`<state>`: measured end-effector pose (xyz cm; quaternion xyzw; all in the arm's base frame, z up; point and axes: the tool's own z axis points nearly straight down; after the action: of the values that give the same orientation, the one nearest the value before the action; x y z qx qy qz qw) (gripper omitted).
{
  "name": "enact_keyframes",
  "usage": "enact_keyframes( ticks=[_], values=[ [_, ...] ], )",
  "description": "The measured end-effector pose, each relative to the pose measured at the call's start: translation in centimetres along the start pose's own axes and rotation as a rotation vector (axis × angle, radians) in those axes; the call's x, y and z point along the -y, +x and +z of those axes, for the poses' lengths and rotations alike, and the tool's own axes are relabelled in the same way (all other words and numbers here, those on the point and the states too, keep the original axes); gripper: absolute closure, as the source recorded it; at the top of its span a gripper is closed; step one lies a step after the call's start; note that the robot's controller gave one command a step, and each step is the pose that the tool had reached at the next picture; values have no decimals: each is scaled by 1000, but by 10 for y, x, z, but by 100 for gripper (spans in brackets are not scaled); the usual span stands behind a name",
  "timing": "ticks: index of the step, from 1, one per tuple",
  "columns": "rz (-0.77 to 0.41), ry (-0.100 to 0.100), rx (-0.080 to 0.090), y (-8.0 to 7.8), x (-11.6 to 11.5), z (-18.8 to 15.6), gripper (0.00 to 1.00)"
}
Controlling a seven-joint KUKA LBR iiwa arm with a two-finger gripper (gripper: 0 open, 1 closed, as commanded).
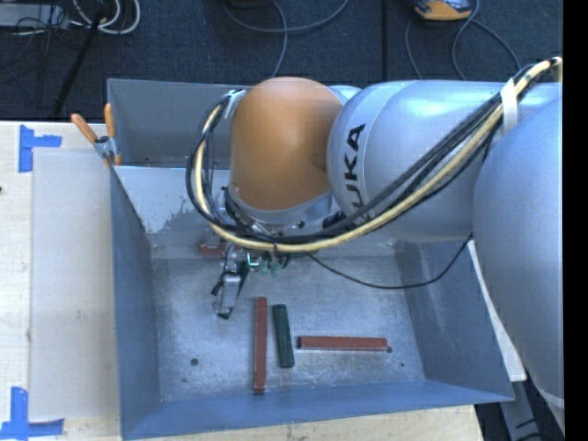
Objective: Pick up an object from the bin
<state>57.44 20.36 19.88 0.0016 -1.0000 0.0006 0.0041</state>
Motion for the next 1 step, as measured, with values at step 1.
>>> enact_keyframes(
  ticks=[1],
  values=[
    [-177, -2, 10, 61, 64, 131, 0]
  ],
)
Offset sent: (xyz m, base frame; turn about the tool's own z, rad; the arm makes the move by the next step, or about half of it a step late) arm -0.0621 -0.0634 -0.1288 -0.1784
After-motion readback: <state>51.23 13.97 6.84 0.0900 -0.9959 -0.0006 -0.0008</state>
